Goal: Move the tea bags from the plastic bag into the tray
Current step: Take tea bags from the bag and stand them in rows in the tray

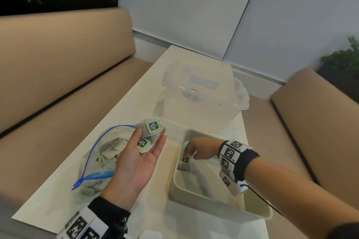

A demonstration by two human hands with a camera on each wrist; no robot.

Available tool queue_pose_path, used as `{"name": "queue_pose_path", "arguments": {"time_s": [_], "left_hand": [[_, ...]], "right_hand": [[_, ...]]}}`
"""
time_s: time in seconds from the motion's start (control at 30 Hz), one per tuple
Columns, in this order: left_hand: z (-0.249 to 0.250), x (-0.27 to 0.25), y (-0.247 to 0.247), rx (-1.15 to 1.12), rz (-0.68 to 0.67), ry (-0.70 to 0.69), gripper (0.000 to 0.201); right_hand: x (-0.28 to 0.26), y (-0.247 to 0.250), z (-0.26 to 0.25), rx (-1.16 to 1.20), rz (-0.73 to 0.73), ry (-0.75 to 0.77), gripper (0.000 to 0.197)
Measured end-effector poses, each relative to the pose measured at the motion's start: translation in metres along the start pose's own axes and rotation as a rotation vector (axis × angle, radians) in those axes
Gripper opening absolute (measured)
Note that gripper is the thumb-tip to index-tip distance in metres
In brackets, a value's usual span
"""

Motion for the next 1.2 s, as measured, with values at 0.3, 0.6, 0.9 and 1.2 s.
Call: {"name": "queue_pose_path", "arguments": {"time_s": [0.3, 0.6, 0.9, 1.2], "left_hand": [[-0.015, -0.003, -0.007, 0.020, -0.040, 0.028, 0.024], [-0.019, -0.006, -0.004, -0.009, -0.032, 0.059, 0.026], [-0.005, -0.011, 0.001, 0.014, -0.025, -0.038, 0.032], [-0.007, -0.017, 0.001, 0.059, -0.065, -0.031, 0.034]], "right_hand": [[-0.036, 0.068, -0.037, 0.646, 0.524, 0.060, 0.020], [-0.058, 0.094, -0.060, 0.698, 0.600, 0.146, 0.011], [-0.056, 0.080, -0.026, 0.048, 0.465, 0.004, 0.010], [0.001, -0.009, -0.010, 0.178, 0.028, -0.115, 0.019]]}}
Point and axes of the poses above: each hand's wrist, its own x-axis towards the middle knuckle, its own y-axis out of the back of the hand, z = x × y, the point moved 3 cm from there along x, towards the middle knuckle, and after that the axes turned 9 degrees about z, right-handed, at the moved point
